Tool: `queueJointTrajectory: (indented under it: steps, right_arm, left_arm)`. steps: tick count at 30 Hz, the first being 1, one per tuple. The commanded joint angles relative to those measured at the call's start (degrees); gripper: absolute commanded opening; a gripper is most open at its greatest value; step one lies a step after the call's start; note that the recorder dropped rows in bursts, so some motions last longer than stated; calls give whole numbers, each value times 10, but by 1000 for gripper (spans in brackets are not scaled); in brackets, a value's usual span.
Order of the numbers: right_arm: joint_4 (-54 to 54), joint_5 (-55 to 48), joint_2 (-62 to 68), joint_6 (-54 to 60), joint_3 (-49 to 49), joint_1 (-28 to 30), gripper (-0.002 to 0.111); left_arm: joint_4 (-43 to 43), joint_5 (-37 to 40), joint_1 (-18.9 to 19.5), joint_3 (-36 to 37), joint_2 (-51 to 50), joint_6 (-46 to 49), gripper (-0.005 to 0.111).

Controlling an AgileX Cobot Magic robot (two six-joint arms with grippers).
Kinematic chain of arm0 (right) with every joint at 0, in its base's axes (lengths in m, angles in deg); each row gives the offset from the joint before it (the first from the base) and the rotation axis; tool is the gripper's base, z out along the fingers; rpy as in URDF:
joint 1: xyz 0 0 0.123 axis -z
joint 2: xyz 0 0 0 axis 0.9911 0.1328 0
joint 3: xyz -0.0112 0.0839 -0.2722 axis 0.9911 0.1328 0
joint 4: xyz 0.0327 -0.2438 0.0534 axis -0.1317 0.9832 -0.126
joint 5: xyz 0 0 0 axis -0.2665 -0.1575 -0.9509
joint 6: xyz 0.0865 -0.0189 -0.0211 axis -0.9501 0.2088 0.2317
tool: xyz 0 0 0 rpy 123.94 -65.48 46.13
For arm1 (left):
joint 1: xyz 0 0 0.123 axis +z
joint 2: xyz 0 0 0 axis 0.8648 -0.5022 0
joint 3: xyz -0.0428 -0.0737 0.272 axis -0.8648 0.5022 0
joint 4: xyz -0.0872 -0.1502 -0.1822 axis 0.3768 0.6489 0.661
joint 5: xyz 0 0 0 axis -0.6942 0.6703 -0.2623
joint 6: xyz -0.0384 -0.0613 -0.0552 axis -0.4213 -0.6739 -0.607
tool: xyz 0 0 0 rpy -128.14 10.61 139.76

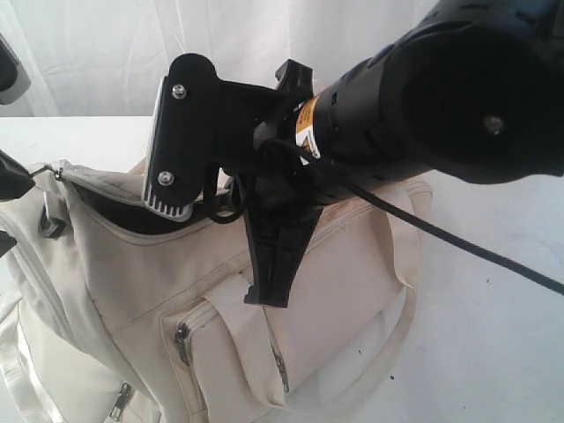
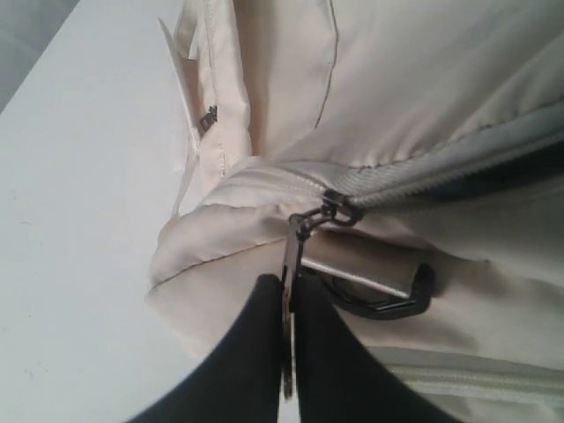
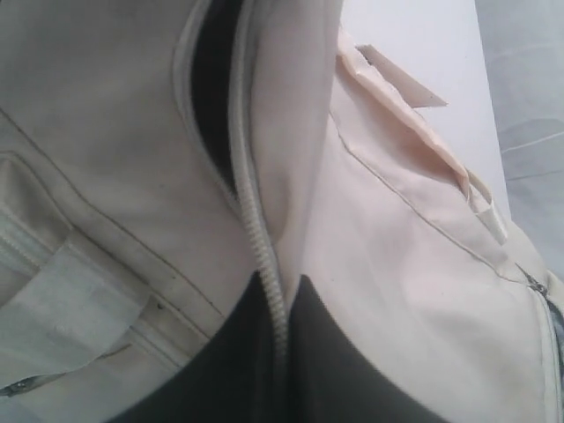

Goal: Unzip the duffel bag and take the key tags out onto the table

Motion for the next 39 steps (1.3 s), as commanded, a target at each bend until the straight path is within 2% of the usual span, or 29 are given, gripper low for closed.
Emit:
queueJointTrajectory:
  steps: [1,5,7,10,12,14,18,21,31,39]
  right_arm:
    - [12,-56,-7,2,1,1,0]
    - [12,-58,-7,1,1,1,0]
    - [12,-58,-7,1,1,1,0]
    - [12,-58,-7,1,1,1,0]
    - [11,-57,-7,1,1,1,0]
    - [8,-55,-7,1,1,1,0]
    - [-6,-50,-7,1,1,1,0]
    - [-26,-49,-7,1,1,1,0]
    - [-30,-72,-7,1,1,1,0]
    - [-30,-77,-7,1,1,1,0]
  left_arm:
    - [-82,-5,4,-3,7,-13,0]
    - [-130,-14,4,-3,7,-57,0]
    - [-123,-12,4,-3,7,-58,0]
    - [-58,-8,4,-3,7,-49,0]
    - [54,17,4,-5,7,12,0]
    - [142,82,4,-24,7,56,0]
    - [194,170,4,-102,7,53,0]
    - [197,170,4,-137,2,53,0]
    - [192,124,4,-133,-79,49,0]
    - [80,122,4,-133,-118,-34,0]
